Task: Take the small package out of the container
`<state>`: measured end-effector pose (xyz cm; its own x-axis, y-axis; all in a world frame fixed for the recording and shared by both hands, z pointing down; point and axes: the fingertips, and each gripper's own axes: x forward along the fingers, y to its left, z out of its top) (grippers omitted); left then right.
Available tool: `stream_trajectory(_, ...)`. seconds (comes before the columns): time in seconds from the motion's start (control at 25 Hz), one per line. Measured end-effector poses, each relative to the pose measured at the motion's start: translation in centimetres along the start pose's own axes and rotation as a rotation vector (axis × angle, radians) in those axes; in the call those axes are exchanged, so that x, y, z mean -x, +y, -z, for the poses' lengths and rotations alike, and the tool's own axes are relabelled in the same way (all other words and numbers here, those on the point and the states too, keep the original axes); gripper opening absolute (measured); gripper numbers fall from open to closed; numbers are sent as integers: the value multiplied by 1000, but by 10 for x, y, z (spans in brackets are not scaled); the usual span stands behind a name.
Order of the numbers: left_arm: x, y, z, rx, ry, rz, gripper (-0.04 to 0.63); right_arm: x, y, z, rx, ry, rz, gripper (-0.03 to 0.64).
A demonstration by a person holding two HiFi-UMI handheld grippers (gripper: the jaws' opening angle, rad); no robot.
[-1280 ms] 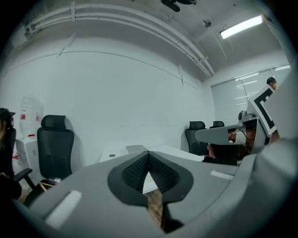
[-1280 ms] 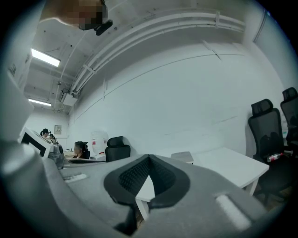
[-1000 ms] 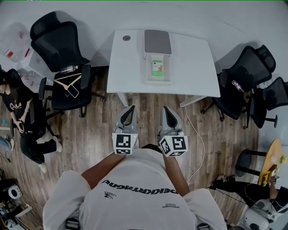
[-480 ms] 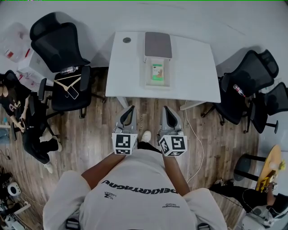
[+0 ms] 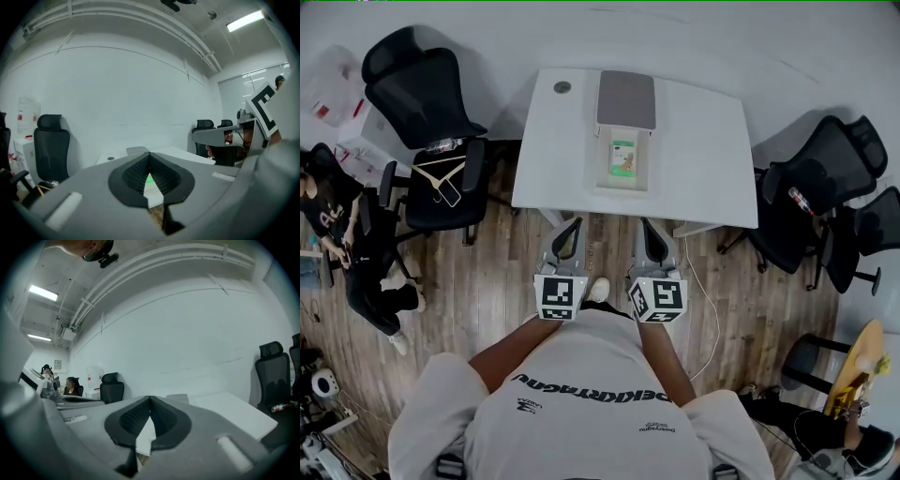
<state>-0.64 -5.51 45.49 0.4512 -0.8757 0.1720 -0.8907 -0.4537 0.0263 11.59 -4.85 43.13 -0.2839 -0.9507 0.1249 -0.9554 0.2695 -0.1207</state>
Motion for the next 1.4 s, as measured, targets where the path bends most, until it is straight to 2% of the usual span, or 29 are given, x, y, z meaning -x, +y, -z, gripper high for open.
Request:
stream_trajectory(0.52, -31, 0, 0, 8, 14, -40, -2, -27, -23, 3, 6, 33, -31, -2)
stream_trajectory(0.92, -59, 27, -7, -3, 14, -3, -2, -65, -19, 0, -4, 38, 3, -2)
stream_trajectory(1.4, -78, 42, 2, 1, 37, 40, -2, -95, -24, 21, -16, 106, 58, -2)
